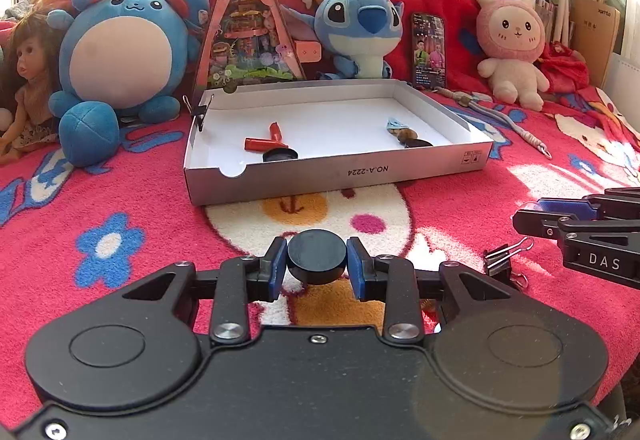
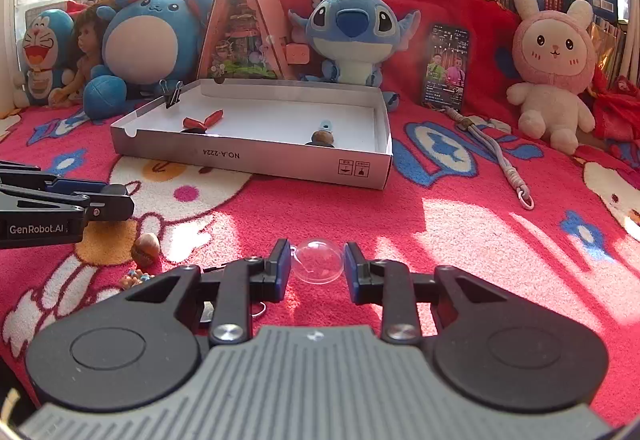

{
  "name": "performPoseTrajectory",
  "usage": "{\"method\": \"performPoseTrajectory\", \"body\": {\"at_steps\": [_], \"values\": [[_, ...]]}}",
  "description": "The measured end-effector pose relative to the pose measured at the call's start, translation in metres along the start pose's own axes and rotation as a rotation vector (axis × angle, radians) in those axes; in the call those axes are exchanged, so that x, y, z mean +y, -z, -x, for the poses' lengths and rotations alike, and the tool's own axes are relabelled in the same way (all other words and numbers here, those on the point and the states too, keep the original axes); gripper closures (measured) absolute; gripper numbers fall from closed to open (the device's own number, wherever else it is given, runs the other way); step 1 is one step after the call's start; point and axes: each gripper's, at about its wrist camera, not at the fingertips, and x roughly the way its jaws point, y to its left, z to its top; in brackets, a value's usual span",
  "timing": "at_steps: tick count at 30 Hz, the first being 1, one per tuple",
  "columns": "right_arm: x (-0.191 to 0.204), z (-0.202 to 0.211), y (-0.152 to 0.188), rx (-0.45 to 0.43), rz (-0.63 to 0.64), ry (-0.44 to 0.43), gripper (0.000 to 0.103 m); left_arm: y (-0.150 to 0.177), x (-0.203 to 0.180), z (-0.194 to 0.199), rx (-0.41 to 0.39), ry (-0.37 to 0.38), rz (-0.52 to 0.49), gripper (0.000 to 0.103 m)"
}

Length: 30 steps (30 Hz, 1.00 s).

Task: Organize rigid objects
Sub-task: 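Carry the puck with the left tool while the right tool carries the dome into the box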

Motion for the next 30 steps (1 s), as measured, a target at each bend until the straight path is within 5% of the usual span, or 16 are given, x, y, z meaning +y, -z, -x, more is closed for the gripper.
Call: {"method": "performPoseTrajectory", "body": {"at_steps": [15, 30], "values": [[-0.022, -0.036, -0.062, -0.009, -0.105, -0.022, 0.069, -0.075, 0.036, -0.035, -0.062, 0.016, 0.122, 0.072], [-0.044, -0.126, -0.132, 0.091, -0.22, -0.037, 0.07, -0.141, 0.053, -0.143, 0.047, 0.046, 0.235, 0.072]]}}
